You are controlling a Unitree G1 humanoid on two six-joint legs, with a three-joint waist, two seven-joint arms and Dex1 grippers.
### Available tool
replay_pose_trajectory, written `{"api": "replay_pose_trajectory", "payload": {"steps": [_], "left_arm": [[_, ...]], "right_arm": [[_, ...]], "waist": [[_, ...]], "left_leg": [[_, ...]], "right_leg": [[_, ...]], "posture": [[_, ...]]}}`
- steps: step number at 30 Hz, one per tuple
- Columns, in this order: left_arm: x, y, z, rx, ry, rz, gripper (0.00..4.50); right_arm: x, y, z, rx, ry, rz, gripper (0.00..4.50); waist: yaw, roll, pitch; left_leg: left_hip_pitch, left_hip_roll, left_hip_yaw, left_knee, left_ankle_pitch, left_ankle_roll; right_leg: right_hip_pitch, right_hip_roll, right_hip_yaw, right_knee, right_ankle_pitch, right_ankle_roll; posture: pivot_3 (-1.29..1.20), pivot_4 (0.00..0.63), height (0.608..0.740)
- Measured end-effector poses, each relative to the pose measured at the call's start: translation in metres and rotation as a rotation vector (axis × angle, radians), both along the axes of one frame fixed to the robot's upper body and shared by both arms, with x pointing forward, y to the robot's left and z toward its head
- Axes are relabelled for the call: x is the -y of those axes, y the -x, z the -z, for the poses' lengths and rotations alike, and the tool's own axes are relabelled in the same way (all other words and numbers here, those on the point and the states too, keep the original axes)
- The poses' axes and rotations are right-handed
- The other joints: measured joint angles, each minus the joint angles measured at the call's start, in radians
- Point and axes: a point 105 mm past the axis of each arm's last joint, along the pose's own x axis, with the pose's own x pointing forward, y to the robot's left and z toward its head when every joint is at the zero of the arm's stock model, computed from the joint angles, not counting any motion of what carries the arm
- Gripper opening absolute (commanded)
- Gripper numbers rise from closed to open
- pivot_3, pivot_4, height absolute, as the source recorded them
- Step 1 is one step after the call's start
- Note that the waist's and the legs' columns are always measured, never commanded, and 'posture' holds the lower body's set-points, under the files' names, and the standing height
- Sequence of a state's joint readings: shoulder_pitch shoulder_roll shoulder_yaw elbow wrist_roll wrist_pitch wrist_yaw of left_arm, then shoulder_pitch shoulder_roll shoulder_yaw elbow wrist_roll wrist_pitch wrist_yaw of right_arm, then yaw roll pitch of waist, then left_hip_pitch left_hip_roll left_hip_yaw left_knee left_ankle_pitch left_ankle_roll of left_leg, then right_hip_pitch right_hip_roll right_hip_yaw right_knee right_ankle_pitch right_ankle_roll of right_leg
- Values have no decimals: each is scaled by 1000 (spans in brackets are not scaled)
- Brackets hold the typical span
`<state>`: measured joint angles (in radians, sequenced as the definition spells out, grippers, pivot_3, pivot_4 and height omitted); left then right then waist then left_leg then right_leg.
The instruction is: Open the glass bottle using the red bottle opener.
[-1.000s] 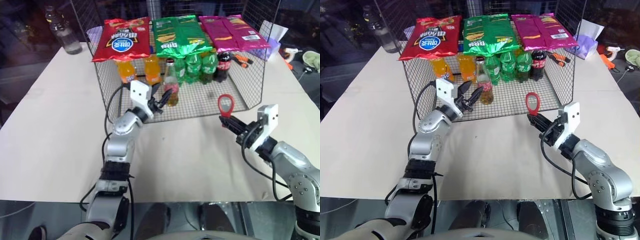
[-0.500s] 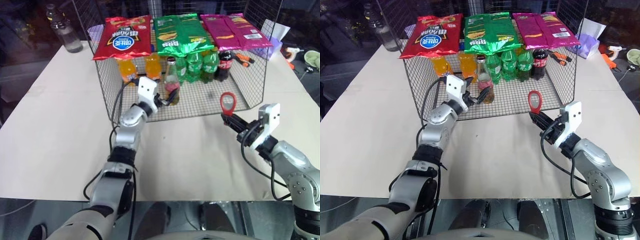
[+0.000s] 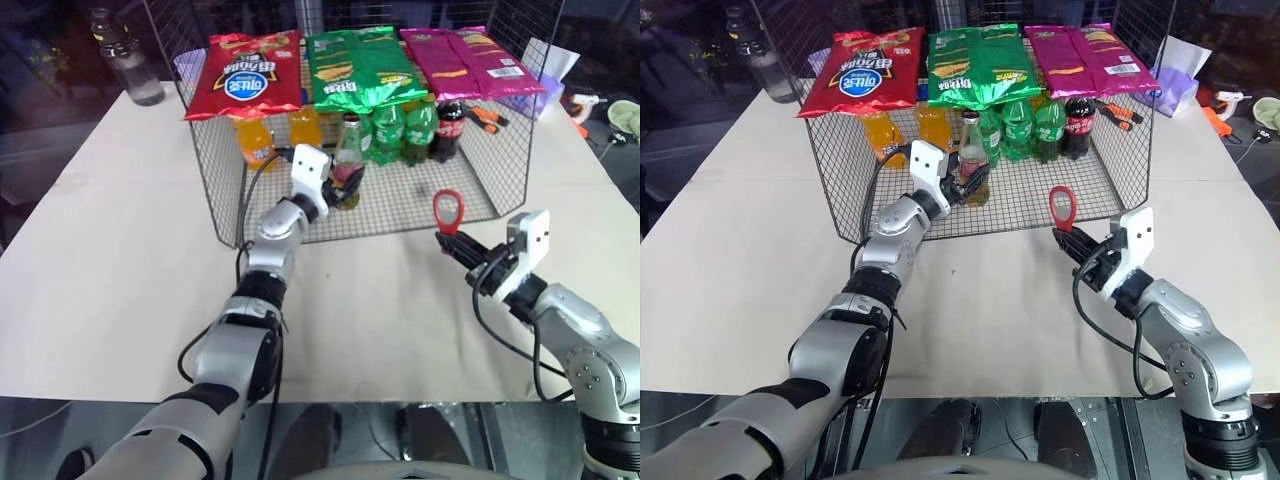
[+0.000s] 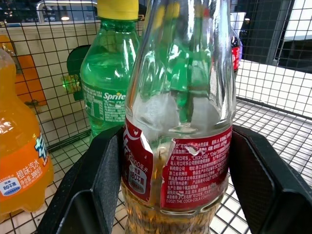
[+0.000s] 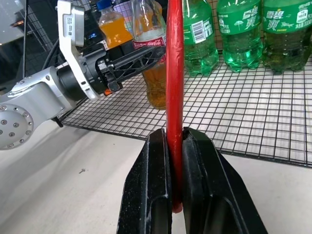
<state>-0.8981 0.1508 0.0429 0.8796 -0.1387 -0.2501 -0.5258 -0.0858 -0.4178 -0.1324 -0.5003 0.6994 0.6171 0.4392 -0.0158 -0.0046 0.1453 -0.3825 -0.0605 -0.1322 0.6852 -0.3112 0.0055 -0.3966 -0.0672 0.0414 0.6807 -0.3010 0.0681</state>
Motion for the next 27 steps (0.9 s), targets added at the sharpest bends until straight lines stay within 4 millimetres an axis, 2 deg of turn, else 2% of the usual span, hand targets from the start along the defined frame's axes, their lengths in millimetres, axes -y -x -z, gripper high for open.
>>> {"api": "replay_pose_trajectory", "payload": {"steps": [6,12,15,20,24,27], "left_arm": [[0,3,1,8,13,19,2580],[3,26,7,13,30,128,2580],[-1,37,4,28,16,146,2580],[-5,72,-10,68,22,206,2580],[5,100,2,1,48,278,2580],[12,114,11,-44,42,311,2580]], "right_arm": [[1,0,0,12,11,7,0],[-1,0,1,11,15,3,0],[-2,-1,1,13,18,1,0],[2,-6,-3,59,63,36,0],[9,-16,-10,121,108,94,0],[12,-22,-14,162,139,126,0]], "waist": [[-1,0,0],[-3,0,0],[-5,0,0],[-15,0,0],[-18,0,0],[-18,1,0]], "left_leg": [[0,0,0,0,0,0],[-1,0,0,0,0,0],[0,1,0,0,0,0],[0,1,0,0,0,0],[0,1,0,0,0,0],[0,1,0,0,0,0]], "right_leg": [[0,0,0,0,0,0],[-1,-1,0,0,0,0],[-1,0,0,0,0,0],[0,-1,1,0,0,0],[0,-1,1,0,0,0],[0,-1,1,1,0,0]], "posture": [[0,150,740],[0,150,740],[0,150,740],[0,150,740],[0,150,740],[0,150,740]]}}
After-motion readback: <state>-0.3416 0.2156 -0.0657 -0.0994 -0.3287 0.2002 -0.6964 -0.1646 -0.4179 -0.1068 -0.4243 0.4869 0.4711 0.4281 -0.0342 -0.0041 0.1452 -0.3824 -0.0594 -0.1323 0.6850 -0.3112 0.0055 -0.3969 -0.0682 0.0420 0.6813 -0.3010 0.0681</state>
